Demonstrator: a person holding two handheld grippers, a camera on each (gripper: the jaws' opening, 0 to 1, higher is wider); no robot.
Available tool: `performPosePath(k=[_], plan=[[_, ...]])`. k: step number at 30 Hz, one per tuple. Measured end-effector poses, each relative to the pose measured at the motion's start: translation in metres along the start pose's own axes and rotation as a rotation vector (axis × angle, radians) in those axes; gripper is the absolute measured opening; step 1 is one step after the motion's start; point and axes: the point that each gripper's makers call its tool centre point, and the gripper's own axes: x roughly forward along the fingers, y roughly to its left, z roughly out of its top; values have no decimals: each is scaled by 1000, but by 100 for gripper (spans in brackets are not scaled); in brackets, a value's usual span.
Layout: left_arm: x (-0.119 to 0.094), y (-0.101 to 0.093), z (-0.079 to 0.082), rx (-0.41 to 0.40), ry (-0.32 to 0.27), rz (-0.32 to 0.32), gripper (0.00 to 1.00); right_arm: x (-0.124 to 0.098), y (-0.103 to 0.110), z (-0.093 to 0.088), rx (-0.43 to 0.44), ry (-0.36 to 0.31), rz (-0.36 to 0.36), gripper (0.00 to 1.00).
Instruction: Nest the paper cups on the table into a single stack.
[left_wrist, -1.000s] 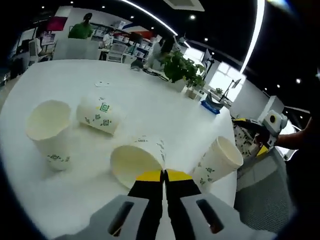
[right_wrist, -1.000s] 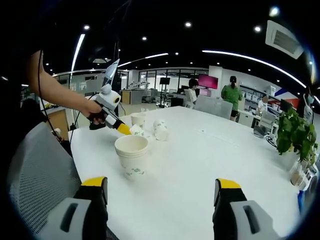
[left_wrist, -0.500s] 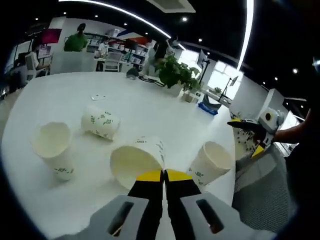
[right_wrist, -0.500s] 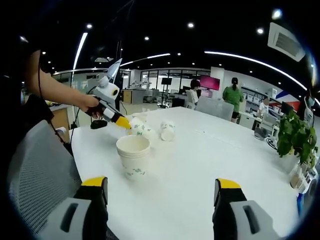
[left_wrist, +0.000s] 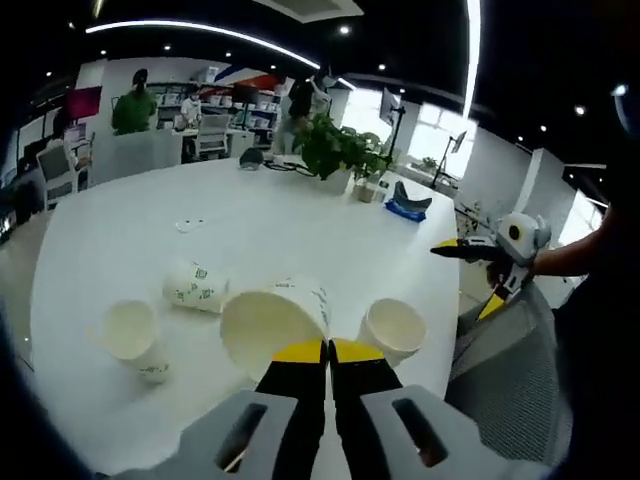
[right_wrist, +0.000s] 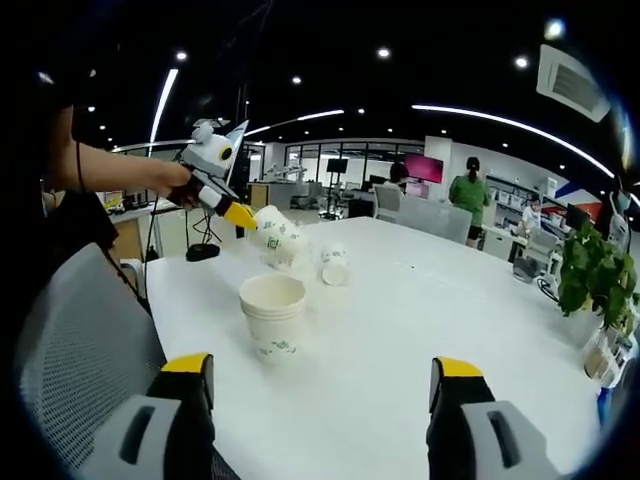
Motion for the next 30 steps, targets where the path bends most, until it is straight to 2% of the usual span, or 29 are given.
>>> performPosePath(k=[10, 17, 21, 30], plan=[[-9, -36, 16, 81, 65, -43, 0, 0, 3, 1, 2, -6, 19, 92], [-7, -54, 8, 145, 141, -80, 0, 0, 3, 1, 10, -13, 18, 93], [-7, -67, 10, 179, 166, -105, 0, 0, 4, 2, 7, -15, 21, 92], [-3, -80, 7, 270, 240, -134, 0, -1, 3, 4, 9, -27, 16, 92]])
